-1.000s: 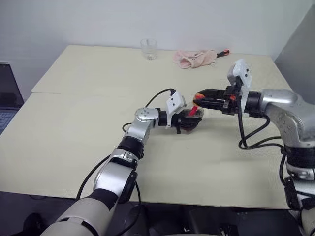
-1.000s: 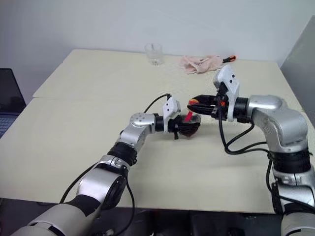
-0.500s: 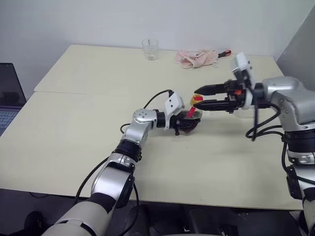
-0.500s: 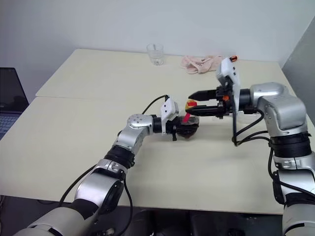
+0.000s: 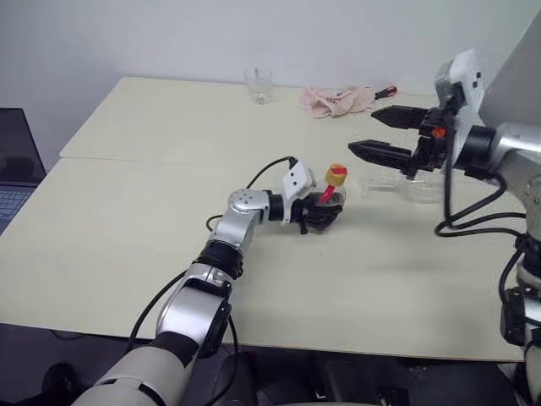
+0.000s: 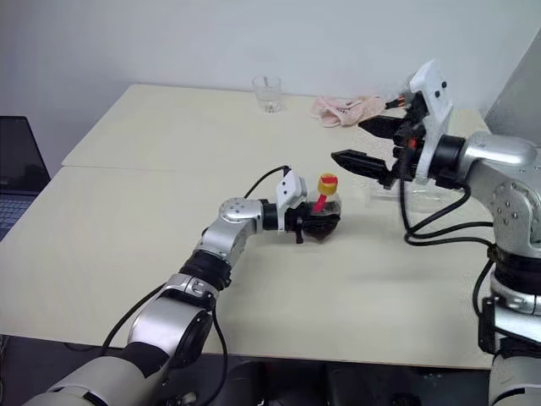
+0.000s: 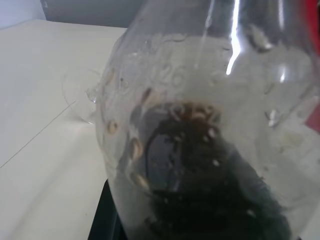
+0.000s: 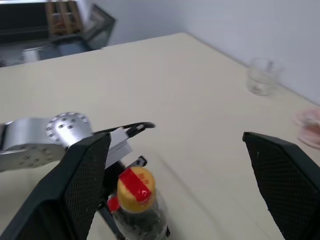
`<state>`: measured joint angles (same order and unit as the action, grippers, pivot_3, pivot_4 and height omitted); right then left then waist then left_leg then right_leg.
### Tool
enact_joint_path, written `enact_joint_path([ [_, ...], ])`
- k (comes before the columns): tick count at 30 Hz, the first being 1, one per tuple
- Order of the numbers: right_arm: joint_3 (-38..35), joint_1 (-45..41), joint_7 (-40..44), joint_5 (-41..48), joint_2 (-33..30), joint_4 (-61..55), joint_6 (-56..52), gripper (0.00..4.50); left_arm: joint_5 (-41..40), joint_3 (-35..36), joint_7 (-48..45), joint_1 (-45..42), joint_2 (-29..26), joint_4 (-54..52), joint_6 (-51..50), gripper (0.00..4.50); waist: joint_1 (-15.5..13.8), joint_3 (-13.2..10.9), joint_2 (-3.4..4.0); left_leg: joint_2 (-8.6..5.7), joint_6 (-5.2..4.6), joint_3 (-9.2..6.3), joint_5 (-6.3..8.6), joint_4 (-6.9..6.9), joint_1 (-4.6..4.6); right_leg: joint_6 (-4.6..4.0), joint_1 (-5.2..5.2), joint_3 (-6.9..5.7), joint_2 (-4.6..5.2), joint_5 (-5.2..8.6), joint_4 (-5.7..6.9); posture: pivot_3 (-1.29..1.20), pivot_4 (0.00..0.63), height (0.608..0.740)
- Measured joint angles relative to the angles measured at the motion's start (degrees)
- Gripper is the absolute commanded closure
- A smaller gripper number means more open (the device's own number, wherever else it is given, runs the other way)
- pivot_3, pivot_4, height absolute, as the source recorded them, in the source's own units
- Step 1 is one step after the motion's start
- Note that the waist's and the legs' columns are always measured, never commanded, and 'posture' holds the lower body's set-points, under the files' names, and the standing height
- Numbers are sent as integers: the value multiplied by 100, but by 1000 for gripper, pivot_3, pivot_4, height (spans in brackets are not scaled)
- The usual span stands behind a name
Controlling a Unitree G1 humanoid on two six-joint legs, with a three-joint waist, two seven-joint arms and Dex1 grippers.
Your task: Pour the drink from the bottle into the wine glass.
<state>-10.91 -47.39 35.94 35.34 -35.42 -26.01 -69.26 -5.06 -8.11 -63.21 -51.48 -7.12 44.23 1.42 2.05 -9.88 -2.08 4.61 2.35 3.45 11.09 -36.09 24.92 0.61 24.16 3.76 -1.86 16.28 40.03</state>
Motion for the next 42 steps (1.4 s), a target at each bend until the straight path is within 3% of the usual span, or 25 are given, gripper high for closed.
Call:
enact_joint_path([
  [6, -279, 279, -1921, -273, 1720, -1924, -2033, 0, 0, 5, 5, -23, -30, 179, 31, 3385, -26, 1, 3, -3, 7, -3, -4, -5, 5, -4, -3, -8, 10, 3, 6, 0, 150, 740],
  [11, -285, 175, -2790, -745, 2551, -2195, -2273, 0, 2, 5, -8, -195, 27, 478, 163, 3385, -23, 1, 3, -10, 6, 0, -4, -13, 6, 0, -4, -19, 14, -3, 5, 0, 150, 740],
  [27, 147, 502, -3371, -1285, 3207, -1941, -2237, 0, 2, 5, -11, -366, 94, 714, 303, 3385, -12, 1, 3, -7, 4, -1, -3, -4, 8, -4, -3, -20, 3, -2, 0, 0, 150, 740],
  [42, 327, 528, -3494, -1775, 3367, -827, -1184, 0, 1, 6, -1, -342, 54, 596, 276, 3385, -13, 1, 3, -7, 4, 1, -3, -3, 8, -4, -2, -21, 3, -2, -4, 0, 150, 740],
])
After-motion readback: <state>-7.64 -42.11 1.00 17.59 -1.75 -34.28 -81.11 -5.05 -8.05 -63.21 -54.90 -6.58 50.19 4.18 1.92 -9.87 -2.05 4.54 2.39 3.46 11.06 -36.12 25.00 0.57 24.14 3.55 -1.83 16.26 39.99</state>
